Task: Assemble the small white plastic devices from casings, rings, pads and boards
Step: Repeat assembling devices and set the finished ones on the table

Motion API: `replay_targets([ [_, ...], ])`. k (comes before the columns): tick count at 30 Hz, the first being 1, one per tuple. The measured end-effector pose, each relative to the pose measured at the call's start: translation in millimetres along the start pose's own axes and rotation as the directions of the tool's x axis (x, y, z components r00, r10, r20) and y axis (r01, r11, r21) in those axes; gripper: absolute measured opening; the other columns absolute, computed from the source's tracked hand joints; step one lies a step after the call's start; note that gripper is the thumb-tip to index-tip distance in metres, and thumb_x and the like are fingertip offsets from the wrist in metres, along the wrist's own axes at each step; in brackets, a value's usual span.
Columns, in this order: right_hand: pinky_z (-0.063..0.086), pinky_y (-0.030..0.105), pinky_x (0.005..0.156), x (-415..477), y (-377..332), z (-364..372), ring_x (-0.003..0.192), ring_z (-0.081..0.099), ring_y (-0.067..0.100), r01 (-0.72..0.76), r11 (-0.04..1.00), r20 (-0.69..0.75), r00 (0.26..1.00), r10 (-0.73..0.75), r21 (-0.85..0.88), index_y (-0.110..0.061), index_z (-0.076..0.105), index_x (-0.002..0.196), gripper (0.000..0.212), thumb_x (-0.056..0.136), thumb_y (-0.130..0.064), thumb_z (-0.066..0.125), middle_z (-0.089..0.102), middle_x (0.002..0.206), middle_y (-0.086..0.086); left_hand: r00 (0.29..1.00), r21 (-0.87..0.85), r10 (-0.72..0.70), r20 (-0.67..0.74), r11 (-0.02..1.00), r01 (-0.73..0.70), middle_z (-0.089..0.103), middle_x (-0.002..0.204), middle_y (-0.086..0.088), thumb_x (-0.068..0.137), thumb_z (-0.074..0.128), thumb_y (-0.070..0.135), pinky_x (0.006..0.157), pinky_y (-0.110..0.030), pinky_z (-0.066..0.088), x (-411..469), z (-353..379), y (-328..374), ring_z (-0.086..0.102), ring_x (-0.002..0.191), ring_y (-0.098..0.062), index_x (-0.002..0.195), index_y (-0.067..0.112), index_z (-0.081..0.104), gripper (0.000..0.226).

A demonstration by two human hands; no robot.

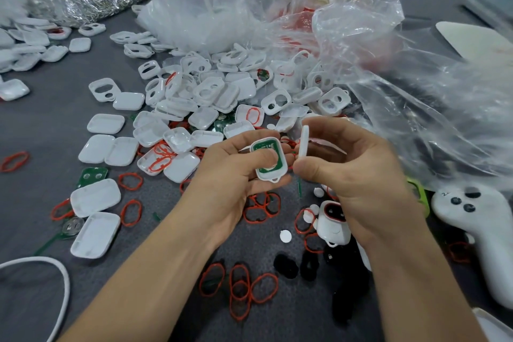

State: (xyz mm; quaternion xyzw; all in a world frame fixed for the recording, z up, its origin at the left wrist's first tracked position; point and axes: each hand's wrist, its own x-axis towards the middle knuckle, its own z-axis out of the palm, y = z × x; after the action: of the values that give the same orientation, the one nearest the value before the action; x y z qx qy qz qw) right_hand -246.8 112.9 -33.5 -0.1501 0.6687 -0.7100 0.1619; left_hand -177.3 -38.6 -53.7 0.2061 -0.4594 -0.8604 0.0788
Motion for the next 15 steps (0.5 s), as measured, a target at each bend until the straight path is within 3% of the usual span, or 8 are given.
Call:
replay_targets([
  [3, 0.059, 0.038, 0.080, 0.1, 1.6, 0.1, 0.100, 0.075, 0.036, 0.013, 1.000, -0.014, 1.000, -0.013, -0.012, -0.015, 0.076, 0.106, 0.050, 0.066, 0.012, 0.086, 0.079, 0.101, 0.011, 1.000, -0.001, 0.002, -0.010, 1.000, -0.002, 0.078, 0.097, -0.018, 0.091, 0.060, -0.012, 0.063, -0.032, 0.062, 0.1, 0.0, 0.2, 0.078, 0.083, -0.026, 0.107, 0.001, 0.070, 0.023],
  [8, 0.059, 0.022, 0.071, -1.2, -0.9, 1.4, 0.093, 0.077, 0.024, 0.065, 0.997, -0.021, 0.998, -0.065, -0.032, -0.014, 0.077, 0.109, 0.046, 0.067, 0.003, 0.089, 0.080, 0.098, 0.005, 1.000, 0.012, 0.003, -0.022, 1.000, -0.003, 0.078, 0.094, -0.014, 0.092, 0.060, -0.012, 0.066, -0.034, 0.063, -0.4, 0.6, -0.8, 0.077, 0.083, -0.026, 0.106, 0.001, 0.071, 0.022],
  [15, 0.062, 0.026, 0.075, -4.4, -0.8, 7.2, 0.091, 0.077, 0.012, 0.165, 0.971, -0.033, 0.984, -0.173, -0.174, -0.024, 0.078, 0.108, 0.047, 0.063, -0.020, 0.091, 0.080, 0.097, -0.007, 1.000, 0.000, -0.021, -0.018, 1.000, 0.021, 0.078, 0.094, -0.015, 0.096, 0.059, -0.005, 0.066, -0.036, 0.064, -1.5, 2.5, 1.2, 0.075, 0.075, -0.022, 0.108, 0.000, 0.072, 0.018],
])
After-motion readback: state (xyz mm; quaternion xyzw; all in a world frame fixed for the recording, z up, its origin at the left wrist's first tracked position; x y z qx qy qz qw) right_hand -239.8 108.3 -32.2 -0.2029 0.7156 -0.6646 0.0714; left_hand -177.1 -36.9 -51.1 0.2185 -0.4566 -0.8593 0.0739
